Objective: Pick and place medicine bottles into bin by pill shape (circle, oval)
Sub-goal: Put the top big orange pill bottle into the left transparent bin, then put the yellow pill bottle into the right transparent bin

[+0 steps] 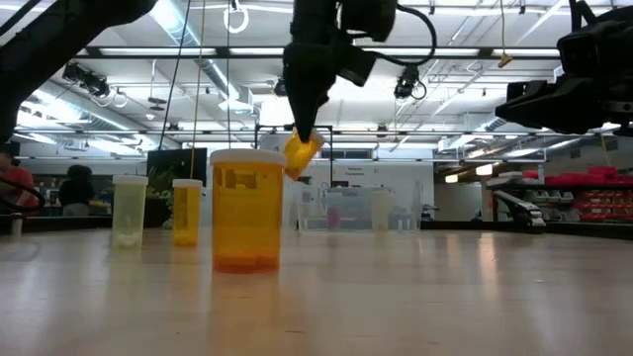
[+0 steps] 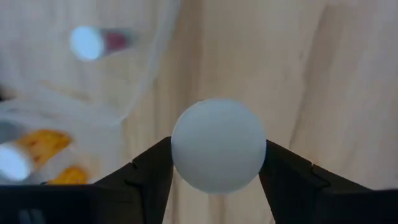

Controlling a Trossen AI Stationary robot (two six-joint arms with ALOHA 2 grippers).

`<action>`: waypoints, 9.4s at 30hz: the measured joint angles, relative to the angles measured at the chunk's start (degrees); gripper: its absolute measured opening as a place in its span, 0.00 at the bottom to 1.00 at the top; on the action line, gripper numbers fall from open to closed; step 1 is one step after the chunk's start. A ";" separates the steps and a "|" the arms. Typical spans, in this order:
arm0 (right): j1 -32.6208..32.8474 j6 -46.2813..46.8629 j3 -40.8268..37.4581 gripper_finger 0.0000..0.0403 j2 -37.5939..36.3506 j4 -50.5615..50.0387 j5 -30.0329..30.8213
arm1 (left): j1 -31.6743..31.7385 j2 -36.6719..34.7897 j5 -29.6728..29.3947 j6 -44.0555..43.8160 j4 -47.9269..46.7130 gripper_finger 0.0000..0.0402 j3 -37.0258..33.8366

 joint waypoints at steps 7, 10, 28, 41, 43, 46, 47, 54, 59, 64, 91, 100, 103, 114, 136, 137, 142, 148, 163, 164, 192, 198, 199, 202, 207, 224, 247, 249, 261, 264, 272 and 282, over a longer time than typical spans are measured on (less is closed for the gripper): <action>0.00 0.02 0.00 0.23 0.00 0.00 0.00 | 2.53 -7.71 -5.81 -1.45 0.10 0.56 -8.50; 0.00 0.01 -0.01 0.23 0.00 0.00 0.00 | 4.09 -11.36 -8.55 -2.46 1.24 0.54 -14.70; 0.00 0.01 0.00 0.23 0.00 0.02 0.00 | 19.23 -33.56 -9.36 3.99 36.13 0.56 -49.42; 0.00 0.00 0.00 0.23 0.00 0.02 0.00 | 28.55 -34.36 4.50 0.11 54.63 0.56 -59.58; 0.00 0.02 0.00 0.23 0.00 0.04 0.00 | 29.04 -34.36 5.89 -0.29 57.04 0.57 -61.35; 0.00 0.01 0.00 0.23 0.00 0.04 -0.01 | 29.37 -34.31 7.64 -1.47 60.96 0.57 -63.80; 0.00 0.02 0.00 0.23 0.00 0.03 0.00 | 29.37 -34.31 8.16 -1.58 62.05 0.56 -64.61; 0.00 0.00 0.00 0.23 0.00 0.04 0.00 | 28.82 -34.29 8.88 -2.98 66.84 0.56 -70.46; 0.00 0.00 0.00 0.23 0.00 0.04 0.00 | 28.17 -34.29 8.88 -3.13 70.28 0.57 -72.38; 0.00 0.02 0.00 0.23 0.00 0.04 0.00 | 28.14 -34.29 8.87 -4.15 70.95 0.56 -72.60; 0.00 0.00 0.00 0.23 0.00 0.04 -0.02 | 27.42 -34.29 8.71 -3.40 71.76 0.61 -72.60; 0.00 0.00 0.00 0.23 0.00 0.04 -0.01 | 26.53 -34.29 7.18 -2.16 71.75 0.61 -72.60; 0.00 0.00 0.00 0.23 0.00 0.04 0.00 | 26.53 -34.29 7.18 -2.55 71.65 0.61 -72.60; 0.00 0.00 0.00 0.23 0.00 0.06 -0.01 | 26.57 -34.29 7.07 -2.49 70.37 0.72 -72.58; 0.00 0.00 0.00 0.23 0.00 0.04 0.00 | 20.98 -34.55 7.99 -1.12 44.18 0.78 -57.69; 0.00 0.00 0.00 0.23 0.00 0.04 0.00 | 19.85 -34.55 9.20 -1.29 42.57 0.78 -57.70; 0.00 0.00 0.00 0.23 -0.01 0.04 -0.01 | 13.40 -34.55 11.01 -4.60 37.76 0.78 -57.80; 0.00 0.01 0.00 0.23 -0.01 0.04 -0.01 | 6.04 -34.55 10.94 -13.42 37.40 0.78 -57.80; 0.00 0.01 0.00 0.23 -0.01 0.04 0.00 | -7.86 -34.35 10.83 -31.62 36.18 0.78 -57.83; 0.00 0.00 0.00 0.23 -0.02 0.04 0.00 | -8.68 -34.20 10.74 -32.73 36.20 0.78 -57.83; 0.00 0.00 0.00 0.23 -0.01 0.04 0.00 | -24.55 -34.14 8.67 -62.96 25.48 0.78 -57.87; 0.00 0.01 0.00 0.23 -0.01 0.04 0.00 | -26.93 -33.82 7.44 -68.40 25.08 0.78 -57.85; 0.00 0.01 0.00 0.23 -0.02 0.05 0.00 | -27.18 -33.57 7.20 -68.81 25.04 0.78 -57.85; 0.00 0.00 0.00 0.23 -0.02 0.06 -0.01 | -27.77 -32.25 6.87 -68.80 25.34 0.78 -57.85; 0.00 0.01 0.00 0.23 -0.02 0.04 0.00 | -27.77 -29.48 6.70 -67.08 26.39 0.78 -57.85; 0.00 0.00 0.00 0.23 -0.02 0.00 0.00 | -28.98 -27.71 2.91 -64.44 27.28 0.67 -57.87; 0.00 0.00 0.00 0.23 -0.02 -0.04 0.00 | -37.15 -28.69 2.27 -72.30 33.39 0.58 -69.50; 0.00 0.00 0.00 0.23 -0.02 -0.03 0.00 | -37.41 -29.60 2.28 -72.65 35.52 0.58 -70.76; 0.00 0.00 0.00 0.23 -0.02 -0.04 0.00 | -35.89 -37.52 -3.32 -71.72 36.45 0.57 -70.96; 0.00 0.00 0.00 0.23 -0.02 -0.02 0.00 | -34.95 -37.79 -3.32 -69.94 35.05 0.57 -70.96; 0.00 0.00 0.00 0.23 -0.02 -0.02 0.00 | -34.37 -37.76 -2.54 -67.07 30.69 0.55 -71.43; 0.00 0.02 0.00 0.23 -0.02 -0.02 0.00 | -33.70 -46.55 0.24 -70.47 42.39 0.47 -88.29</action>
